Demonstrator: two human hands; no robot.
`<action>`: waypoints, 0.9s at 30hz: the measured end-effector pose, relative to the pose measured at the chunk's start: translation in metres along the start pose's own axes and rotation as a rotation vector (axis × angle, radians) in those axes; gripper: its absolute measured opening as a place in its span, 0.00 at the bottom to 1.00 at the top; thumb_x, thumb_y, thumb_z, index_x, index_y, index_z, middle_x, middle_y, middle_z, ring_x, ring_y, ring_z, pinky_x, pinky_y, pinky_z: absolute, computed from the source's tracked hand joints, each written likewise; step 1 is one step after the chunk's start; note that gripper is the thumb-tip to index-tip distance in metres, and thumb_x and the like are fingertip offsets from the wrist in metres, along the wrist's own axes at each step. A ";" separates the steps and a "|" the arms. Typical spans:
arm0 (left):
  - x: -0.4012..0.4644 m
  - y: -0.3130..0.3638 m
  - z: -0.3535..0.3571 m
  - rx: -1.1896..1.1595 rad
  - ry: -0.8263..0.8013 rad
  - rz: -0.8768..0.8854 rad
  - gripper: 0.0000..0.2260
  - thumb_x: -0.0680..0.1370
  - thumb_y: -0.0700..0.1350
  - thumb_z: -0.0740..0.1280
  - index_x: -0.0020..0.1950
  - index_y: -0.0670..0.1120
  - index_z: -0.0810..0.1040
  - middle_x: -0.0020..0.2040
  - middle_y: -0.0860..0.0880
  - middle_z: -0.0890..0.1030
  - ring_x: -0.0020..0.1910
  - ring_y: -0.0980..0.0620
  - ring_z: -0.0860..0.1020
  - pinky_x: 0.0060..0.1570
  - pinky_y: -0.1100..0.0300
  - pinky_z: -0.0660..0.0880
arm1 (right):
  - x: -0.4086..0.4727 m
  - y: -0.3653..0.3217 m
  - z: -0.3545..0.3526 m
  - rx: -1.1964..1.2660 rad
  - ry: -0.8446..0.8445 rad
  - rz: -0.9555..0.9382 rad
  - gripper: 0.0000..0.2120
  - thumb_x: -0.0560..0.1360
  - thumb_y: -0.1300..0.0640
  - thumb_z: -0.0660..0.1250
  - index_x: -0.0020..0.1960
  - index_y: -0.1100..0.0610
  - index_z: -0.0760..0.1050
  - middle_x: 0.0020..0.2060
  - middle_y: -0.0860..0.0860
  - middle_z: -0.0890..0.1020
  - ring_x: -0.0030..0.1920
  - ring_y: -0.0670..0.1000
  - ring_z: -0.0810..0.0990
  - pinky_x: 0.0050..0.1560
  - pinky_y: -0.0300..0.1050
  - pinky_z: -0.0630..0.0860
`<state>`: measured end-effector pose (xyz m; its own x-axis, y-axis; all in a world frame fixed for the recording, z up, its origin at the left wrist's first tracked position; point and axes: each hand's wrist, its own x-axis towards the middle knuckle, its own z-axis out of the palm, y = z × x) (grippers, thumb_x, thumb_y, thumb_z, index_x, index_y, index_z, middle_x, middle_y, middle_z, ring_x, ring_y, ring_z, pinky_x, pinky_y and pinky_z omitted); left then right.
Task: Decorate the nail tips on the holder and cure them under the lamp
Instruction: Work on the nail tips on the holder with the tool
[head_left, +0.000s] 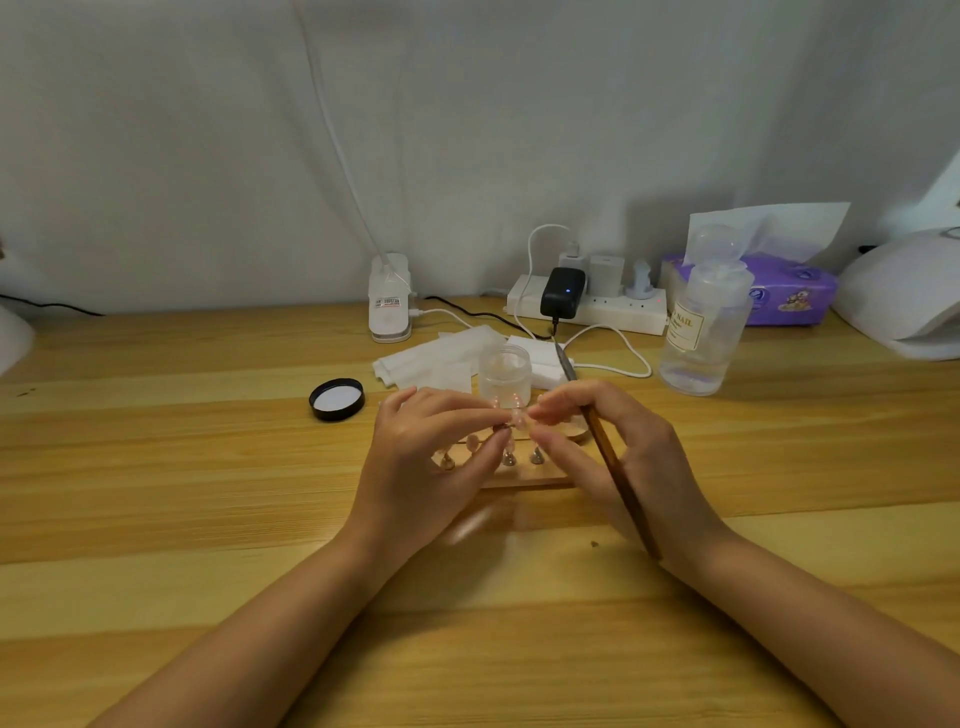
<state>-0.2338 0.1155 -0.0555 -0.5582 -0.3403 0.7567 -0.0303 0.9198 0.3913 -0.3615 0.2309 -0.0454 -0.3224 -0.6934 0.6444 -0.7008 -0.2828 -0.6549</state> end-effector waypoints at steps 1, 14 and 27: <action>0.000 0.000 -0.001 -0.031 0.009 -0.024 0.08 0.71 0.48 0.67 0.47 0.49 0.82 0.43 0.54 0.82 0.45 0.59 0.77 0.50 0.46 0.71 | 0.003 -0.002 -0.002 0.019 0.013 0.011 0.05 0.75 0.51 0.64 0.51 0.48 0.74 0.41 0.43 0.81 0.44 0.39 0.79 0.46 0.33 0.75; 0.000 -0.002 0.000 -0.134 0.071 -0.123 0.11 0.68 0.41 0.70 0.50 0.49 0.79 0.42 0.56 0.81 0.42 0.60 0.78 0.49 0.40 0.73 | 0.087 0.012 -0.019 0.002 -0.025 0.289 0.08 0.75 0.51 0.65 0.39 0.52 0.72 0.29 0.46 0.78 0.28 0.36 0.77 0.29 0.26 0.70; 0.000 -0.004 0.000 -0.132 0.043 -0.153 0.07 0.69 0.41 0.70 0.46 0.47 0.83 0.40 0.56 0.81 0.41 0.59 0.78 0.48 0.43 0.73 | 0.121 0.028 0.018 -0.347 -0.288 0.336 0.15 0.69 0.50 0.72 0.32 0.55 0.70 0.30 0.50 0.75 0.37 0.51 0.77 0.43 0.47 0.75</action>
<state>-0.2338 0.1119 -0.0576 -0.5195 -0.4844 0.7039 -0.0013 0.8242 0.5663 -0.4090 0.1276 0.0070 -0.4117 -0.8743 0.2572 -0.7736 0.1861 -0.6058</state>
